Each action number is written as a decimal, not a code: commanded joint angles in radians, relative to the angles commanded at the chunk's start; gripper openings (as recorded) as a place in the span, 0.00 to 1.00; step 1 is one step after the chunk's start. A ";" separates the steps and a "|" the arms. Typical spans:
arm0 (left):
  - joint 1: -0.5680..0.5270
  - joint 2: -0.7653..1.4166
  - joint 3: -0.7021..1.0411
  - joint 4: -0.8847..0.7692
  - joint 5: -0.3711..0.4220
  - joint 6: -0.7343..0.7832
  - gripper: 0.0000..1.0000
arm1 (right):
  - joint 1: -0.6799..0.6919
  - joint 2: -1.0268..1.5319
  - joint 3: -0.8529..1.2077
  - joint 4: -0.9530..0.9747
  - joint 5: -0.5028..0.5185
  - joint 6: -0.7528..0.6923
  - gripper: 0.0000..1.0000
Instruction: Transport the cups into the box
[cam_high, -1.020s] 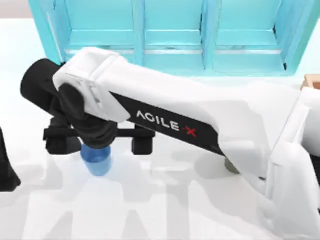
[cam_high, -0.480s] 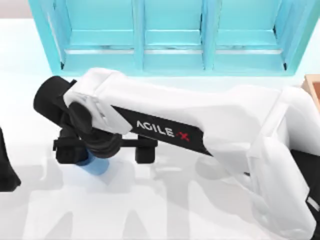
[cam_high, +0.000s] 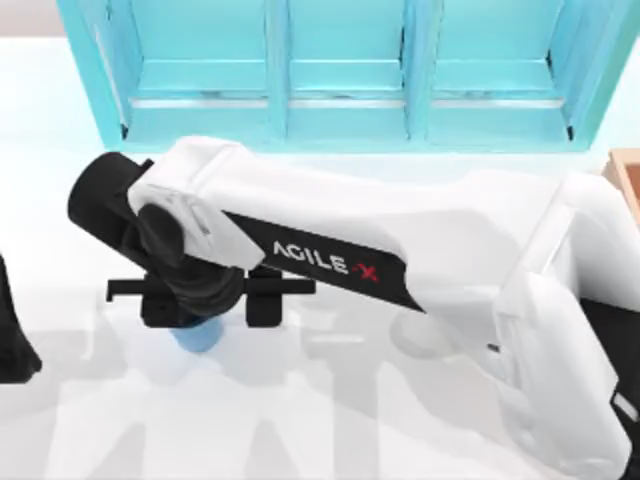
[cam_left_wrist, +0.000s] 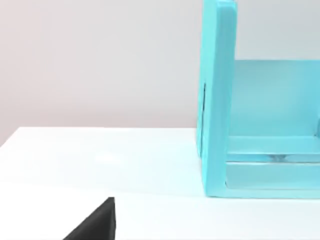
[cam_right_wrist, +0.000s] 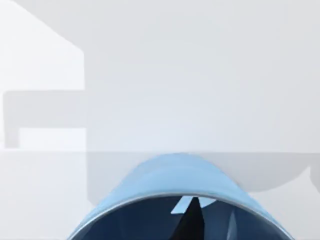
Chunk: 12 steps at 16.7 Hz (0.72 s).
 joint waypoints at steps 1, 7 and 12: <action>0.000 0.000 0.000 0.000 0.000 0.000 1.00 | 0.000 0.000 0.000 0.000 0.000 0.000 0.25; 0.000 0.000 0.000 0.000 0.000 0.000 1.00 | 0.000 0.000 0.000 0.000 0.000 0.000 0.00; 0.000 0.000 0.000 0.000 0.000 0.000 1.00 | 0.000 0.000 0.000 0.000 0.000 0.000 0.00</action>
